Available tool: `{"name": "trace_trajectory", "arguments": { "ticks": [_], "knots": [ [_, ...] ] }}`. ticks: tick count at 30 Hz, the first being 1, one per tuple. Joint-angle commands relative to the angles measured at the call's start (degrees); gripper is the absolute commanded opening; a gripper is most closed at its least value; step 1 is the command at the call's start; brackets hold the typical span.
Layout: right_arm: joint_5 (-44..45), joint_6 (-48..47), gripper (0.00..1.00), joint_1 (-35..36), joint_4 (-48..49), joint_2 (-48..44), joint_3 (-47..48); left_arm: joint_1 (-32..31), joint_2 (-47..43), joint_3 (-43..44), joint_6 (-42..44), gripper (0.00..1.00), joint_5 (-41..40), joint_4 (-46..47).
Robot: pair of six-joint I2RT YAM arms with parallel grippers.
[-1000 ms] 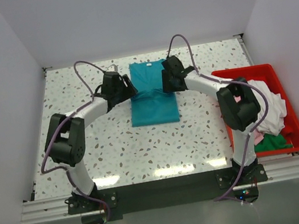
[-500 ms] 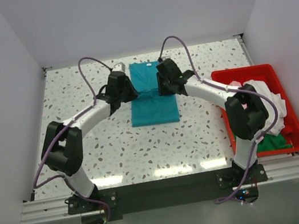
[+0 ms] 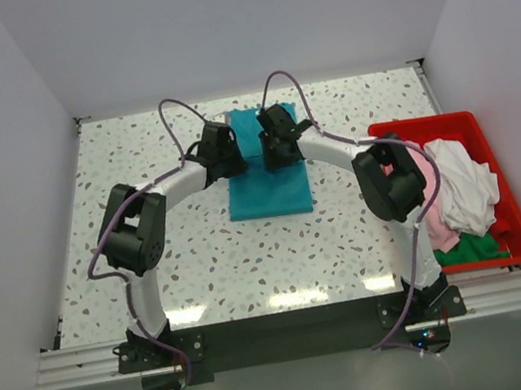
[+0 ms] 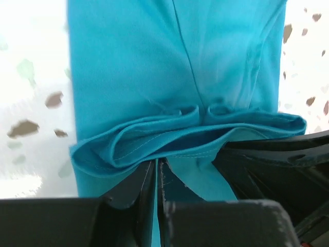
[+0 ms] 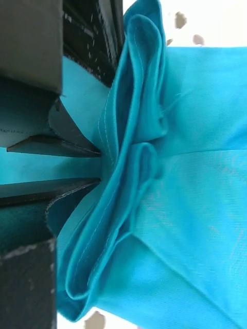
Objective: Fold and stack the t-shirts
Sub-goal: Fold the tshirt
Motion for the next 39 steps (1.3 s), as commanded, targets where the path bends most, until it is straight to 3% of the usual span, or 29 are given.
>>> {"name": "trace_trajectory", "arguments": {
  "ticks": [1,10,26,35,39],
  "knots": [
    [-0.58,-1.43,0.26,-1.72,-0.86,1.17,5.61,2.54,0.96,5.32,2.76,0.11,2.12,1.91],
    [-1.01,-1.96,0.27,-4.81,-3.32,5.31,10.71,4.30,7.28,11.49,4.09,0.16,4.32,0.86],
    [-1.55,-2.66,0.31,-9.55,0.11,6.81,4.21,5.53,9.58,6.04,1.89,0.15,-0.16,1.47],
    [-0.40,-5.74,0.40,-9.38,-0.33,0.39,5.53,5.62,1.41,4.72,7.16,0.42,-0.25,8.06],
    [0.30,-5.48,0.42,-8.94,1.94,-5.31,0.98,5.53,-2.62,1.39,7.87,0.52,-0.25,11.57]
  ]
}}
